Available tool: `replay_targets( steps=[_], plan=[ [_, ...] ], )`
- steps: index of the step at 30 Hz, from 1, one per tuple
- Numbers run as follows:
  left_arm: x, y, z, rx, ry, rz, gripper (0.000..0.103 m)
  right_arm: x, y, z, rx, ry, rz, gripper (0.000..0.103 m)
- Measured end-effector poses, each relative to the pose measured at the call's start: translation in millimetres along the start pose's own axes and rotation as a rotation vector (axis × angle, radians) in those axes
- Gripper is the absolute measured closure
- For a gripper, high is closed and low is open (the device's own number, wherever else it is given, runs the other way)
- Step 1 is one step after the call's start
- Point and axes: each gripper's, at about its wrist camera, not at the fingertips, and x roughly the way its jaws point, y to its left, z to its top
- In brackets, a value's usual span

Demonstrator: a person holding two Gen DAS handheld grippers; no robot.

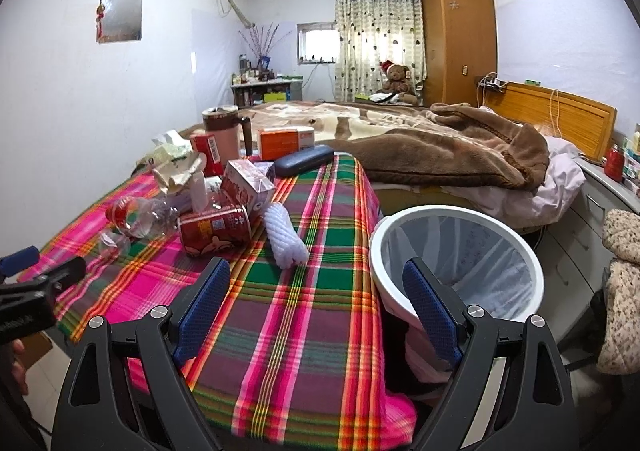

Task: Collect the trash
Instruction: 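Grasp the clear plastic cup with the left tool while the right tool grasps the white foam net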

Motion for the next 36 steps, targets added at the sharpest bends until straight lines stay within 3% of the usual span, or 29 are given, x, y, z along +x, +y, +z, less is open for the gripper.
replay_targets(
  steps=[12, 15, 21, 23, 25, 31, 36],
  plan=[
    [62.7, 52.7, 17.7, -0.005, 0.05, 0.06, 0.0, 58.0, 7.9, 8.1, -0.027, 0.096, 0.015, 0.013],
    [75.7, 62.1, 17.0, -0.008, 0.073, 0.085, 0.0, 69.4, 13.1, 8.3, -0.033, 0.123, 0.024, 0.021],
    [105.4, 75.0, 19.2, -0.012, 0.137, 0.067, 0.003, 85.9, 17.7, 9.8, -0.031, 0.168, 0.031, 0.023],
    [116.9, 76.0, 21.1, -0.021, 0.156, 0.049, 0.003, 91.1, 20.7, 10.7, -0.036, 0.188, 0.028, 0.032],
    [125.5, 74.4, 22.1, -0.017, 0.164, 0.055, 0.004, 94.2, 24.4, 11.6, -0.04, 0.198, 0.034, 0.034],
    [145.6, 69.0, 21.9, -0.005, 0.226, 0.039, 0.017, 106.7, 25.5, 13.5, -0.021, 0.251, 0.065, 0.035],
    [155.8, 66.0, 20.4, -0.018, 0.245, 0.01, 0.026, 118.6, 29.6, 14.9, -0.021, 0.308, 0.072, 0.043]
  ],
)
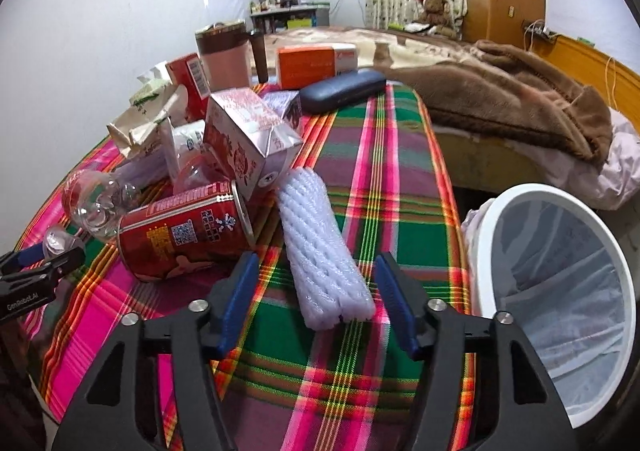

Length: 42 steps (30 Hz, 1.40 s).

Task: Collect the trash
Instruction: 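Grasp the clear plastic cup with the left tool while the right tool grasps the white foam net, then carry the cup and foam net over the wastebasket and open both tools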

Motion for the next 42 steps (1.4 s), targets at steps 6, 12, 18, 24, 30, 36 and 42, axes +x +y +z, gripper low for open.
replay_targets(
  steps=[6, 12, 18, 24, 30, 36, 42],
  plan=[
    [3.1, 0.4, 4.9, -0.01, 0.004, -0.003, 0.043, 11.0, 2.5, 8.1, -0.027, 0.039, -0.009, 0.051],
    [4.3, -1.9, 8.1, -0.011, 0.009, -0.013, 0.054, 14.2, -0.6, 8.0, -0.019, 0.063, -0.001, 0.066],
    [0.7, -2.1, 6.8, -0.028, 0.001, -0.018, 0.054, 11.5, -1.9, 8.8, -0.011, 0.048, 0.005, 0.075],
    [-10.7, -5.9, 3.4, -0.025, -0.02, -0.027, 0.055, 0.8, -6.4, 7.4, 0.019, 0.009, 0.026, 0.077],
    [-33.6, -16.4, 2.8, -0.009, -0.064, -0.043, 0.055, -14.5, -9.9, 7.4, 0.036, -0.041, 0.041, 0.077],
    [-64.5, -36.4, 8.8, 0.024, -0.127, -0.087, 0.055, -38.0, -16.0, 10.4, 0.06, -0.101, 0.047, 0.077],
    [-89.6, -67.6, 15.8, 0.078, -0.177, -0.13, 0.055, -62.6, -29.3, 12.0, 0.081, -0.168, 0.038, 0.077]
  ],
)
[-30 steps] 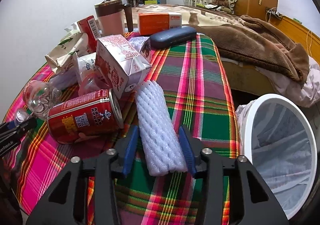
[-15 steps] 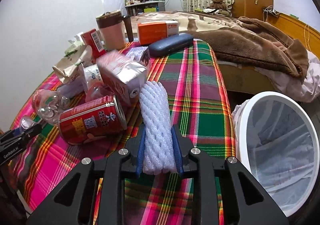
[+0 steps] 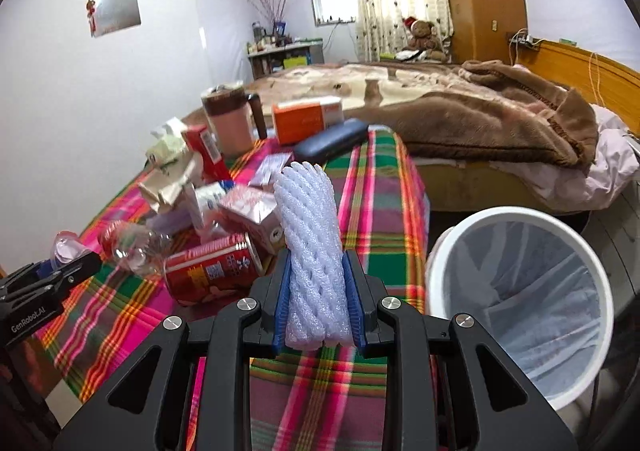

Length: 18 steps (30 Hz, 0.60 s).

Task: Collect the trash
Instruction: 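Carry the cup and foam net over the wastebasket and open both tools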

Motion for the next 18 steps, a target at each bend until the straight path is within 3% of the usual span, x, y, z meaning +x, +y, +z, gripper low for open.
replay_targets(
  steps=[18],
  plan=[
    [-5.0, -138.8, 28.6, 0.175, -0.054, -0.216, 0.054, -44.0, -71.9, 2.5, 0.104, -0.093, -0.158, 0.077]
  ],
)
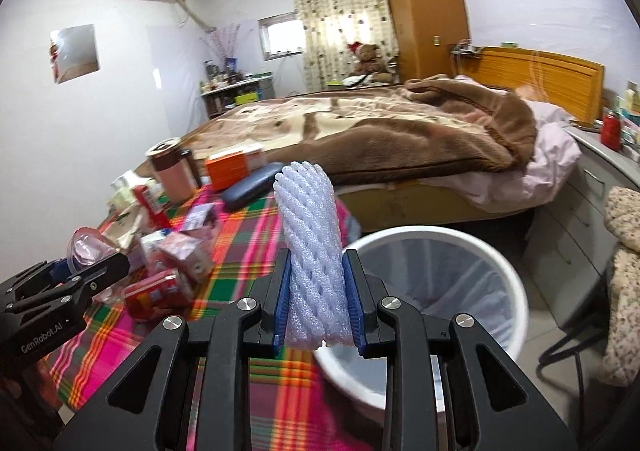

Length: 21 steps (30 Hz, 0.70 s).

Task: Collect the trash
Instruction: 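Carry the cup and foam net over the wastebasket and open both tools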

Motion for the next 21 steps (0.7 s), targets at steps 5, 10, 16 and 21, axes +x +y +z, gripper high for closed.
replay_targets(
  steps=[5, 10, 16, 21],
  plan=[
    [17.7, -34.9, 9.3, 0.039, 0.004, -0.065, 0.054, -0.1, -23.7, 0.7, 0.027, 0.0, -0.06, 0.077],
    [36.6, -62.1, 15.7, 0.067, 0.013, -0.132, 0.054, 3.1, -40.7, -3.3, 0.046, 0.019, -0.123, 0.077],
    [69.0, -90.2, 19.2, 0.078, 0.06, -0.203, 0.054, 17.8, -65.4, -12.2, 0.08, 0.077, -0.172, 0.077],
    [90.5, -107.2, 16.9, 0.111, 0.084, -0.207, 0.054, 28.3, -75.7, -20.0, 0.089, 0.129, -0.184, 0.077]
  ],
)
